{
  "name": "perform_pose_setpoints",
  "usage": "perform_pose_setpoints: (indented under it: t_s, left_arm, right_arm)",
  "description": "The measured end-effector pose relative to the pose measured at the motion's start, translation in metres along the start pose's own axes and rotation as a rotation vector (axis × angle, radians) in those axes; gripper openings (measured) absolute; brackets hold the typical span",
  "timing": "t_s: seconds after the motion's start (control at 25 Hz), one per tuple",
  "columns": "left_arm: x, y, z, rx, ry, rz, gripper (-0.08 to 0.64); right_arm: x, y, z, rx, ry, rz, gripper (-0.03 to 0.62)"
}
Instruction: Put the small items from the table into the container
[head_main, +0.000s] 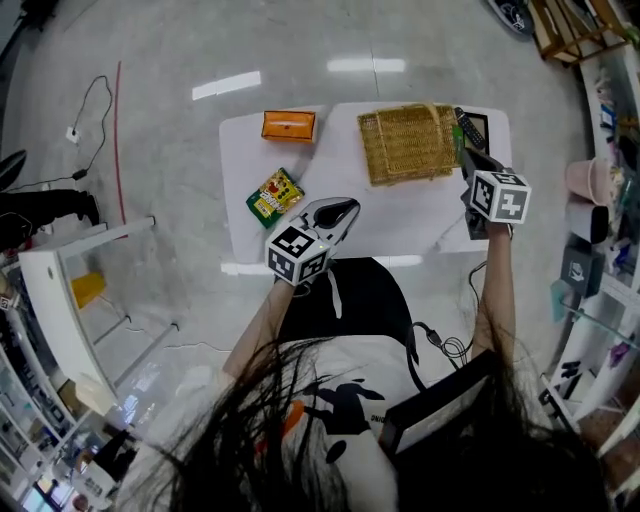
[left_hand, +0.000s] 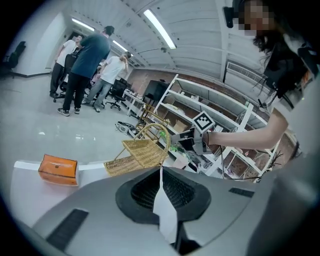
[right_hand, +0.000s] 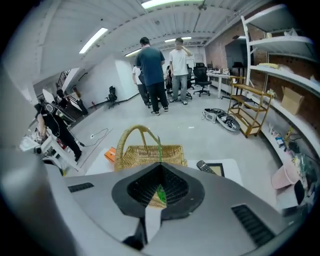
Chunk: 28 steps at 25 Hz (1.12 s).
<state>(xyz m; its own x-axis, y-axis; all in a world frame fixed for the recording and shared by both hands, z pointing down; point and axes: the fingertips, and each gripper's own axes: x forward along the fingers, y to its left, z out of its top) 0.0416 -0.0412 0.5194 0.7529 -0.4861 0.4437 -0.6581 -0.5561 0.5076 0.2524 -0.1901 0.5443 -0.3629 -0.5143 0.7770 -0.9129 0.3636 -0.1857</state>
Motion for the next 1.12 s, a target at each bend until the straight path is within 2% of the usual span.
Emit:
perform_pose_setpoints:
  t_s: [0.24, 0.48, 0.68, 0.8, 0.92, 1.12]
  left_arm:
    - [-0.014, 0.007, -0.009, -0.031, -0.002, 0.042, 0.011]
    - [-0.018, 0.011, -0.019, -0.055, 0.012, 0.067, 0.011]
    - [-0.018, 0.013, -0.022, -0.064, 0.018, 0.065, 0.011]
    - [-0.017, 0.014, -0.022, -0.062, 0.022, 0.063, 0.011]
    - [-0.017, 0.015, -0.02, -0.062, 0.02, 0.066, 0.011]
    - [-0.018, 0.017, -0.016, -0.069, 0.015, 0.073, 0.011]
  right_arm:
    - [0.039, -0.003, 0.002, 0.136, 0.051, 0.052, 0.014]
    - [0.057, -0.014, -0.017, 0.178, 0.108, 0.004, 0.015]
    - [0.056, -0.018, -0.015, 0.203, 0.08, -0.003, 0.018]
    - [0.05, -0.016, -0.014, 0.202, 0.066, 0.004, 0.077]
    - [0.03, -0.012, -0.006, 0.215, -0.001, 0.001, 0.077]
    - [-0.013, 0.006, -0.011, 0.138, -0.071, -0.001, 0.077]
